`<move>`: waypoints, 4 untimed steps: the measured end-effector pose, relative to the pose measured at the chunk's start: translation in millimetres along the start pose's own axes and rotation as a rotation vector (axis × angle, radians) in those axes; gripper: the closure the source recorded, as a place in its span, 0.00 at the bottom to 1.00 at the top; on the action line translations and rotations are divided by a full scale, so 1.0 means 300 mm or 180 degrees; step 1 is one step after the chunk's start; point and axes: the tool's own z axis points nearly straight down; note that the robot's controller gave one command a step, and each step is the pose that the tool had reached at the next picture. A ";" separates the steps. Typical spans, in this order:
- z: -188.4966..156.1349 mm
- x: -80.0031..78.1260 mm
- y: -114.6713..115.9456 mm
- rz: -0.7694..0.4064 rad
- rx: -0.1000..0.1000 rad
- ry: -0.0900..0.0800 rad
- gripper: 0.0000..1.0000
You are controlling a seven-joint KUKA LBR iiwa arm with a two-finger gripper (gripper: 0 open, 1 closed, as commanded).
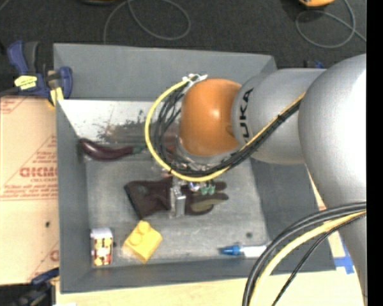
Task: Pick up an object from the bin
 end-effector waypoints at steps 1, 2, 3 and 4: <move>0.041 0.033 -0.018 0.0285 0.0005 -0.0004 0.00; 0.077 0.046 -0.025 0.0665 -0.0002 -0.0002 1.00; 0.077 0.046 -0.025 0.0667 -0.0002 -0.0002 1.00; 0.073 0.048 -0.025 0.0669 -0.0003 -0.0001 1.00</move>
Offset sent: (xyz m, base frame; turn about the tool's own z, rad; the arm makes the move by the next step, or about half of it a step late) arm -0.0129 -0.0092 -0.0242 0.2081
